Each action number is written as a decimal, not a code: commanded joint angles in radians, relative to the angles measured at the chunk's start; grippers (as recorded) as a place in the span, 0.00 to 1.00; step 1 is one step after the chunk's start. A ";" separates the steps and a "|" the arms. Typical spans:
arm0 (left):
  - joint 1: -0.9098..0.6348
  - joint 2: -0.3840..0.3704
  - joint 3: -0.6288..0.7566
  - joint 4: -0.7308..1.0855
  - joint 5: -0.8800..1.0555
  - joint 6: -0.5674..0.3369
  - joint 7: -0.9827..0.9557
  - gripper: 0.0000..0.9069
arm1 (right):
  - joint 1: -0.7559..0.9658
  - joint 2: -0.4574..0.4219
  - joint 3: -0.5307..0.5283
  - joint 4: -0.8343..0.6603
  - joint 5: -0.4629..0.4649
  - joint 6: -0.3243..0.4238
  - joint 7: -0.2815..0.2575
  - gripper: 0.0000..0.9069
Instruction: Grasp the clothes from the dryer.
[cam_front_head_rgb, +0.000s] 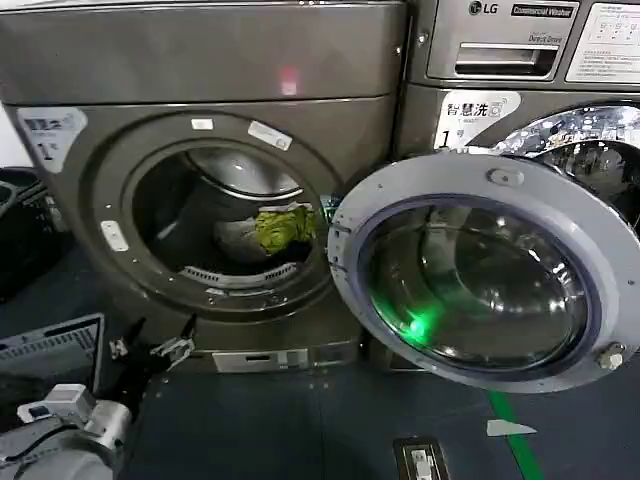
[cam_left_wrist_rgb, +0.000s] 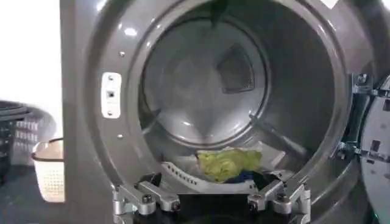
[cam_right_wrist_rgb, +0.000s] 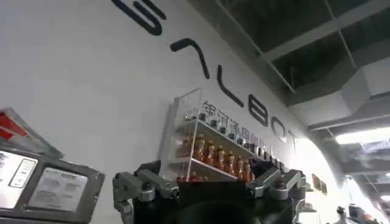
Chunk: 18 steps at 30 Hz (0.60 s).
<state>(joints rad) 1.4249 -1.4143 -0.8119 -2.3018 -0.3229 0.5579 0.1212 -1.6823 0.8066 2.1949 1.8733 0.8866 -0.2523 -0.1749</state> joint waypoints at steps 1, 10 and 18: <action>0.000 -0.001 0.000 0.000 0.001 0.002 -0.001 1.00 | 0.001 0.001 -0.003 0.003 0.000 0.001 -0.001 1.00; 0.002 0.007 -0.012 -0.003 -0.003 0.002 0.000 1.00 | 0.002 0.001 -0.002 0.001 -0.001 0.002 -0.009 1.00; 0.003 0.007 -0.008 -0.005 -0.003 0.002 0.001 1.00 | -0.003 0.005 0.002 0.005 0.002 0.005 -0.010 1.00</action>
<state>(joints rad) 1.4282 -1.4077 -0.8202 -2.3061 -0.3260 0.5594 0.1218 -1.6865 0.8118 2.1957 1.8784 0.8887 -0.2468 -0.1847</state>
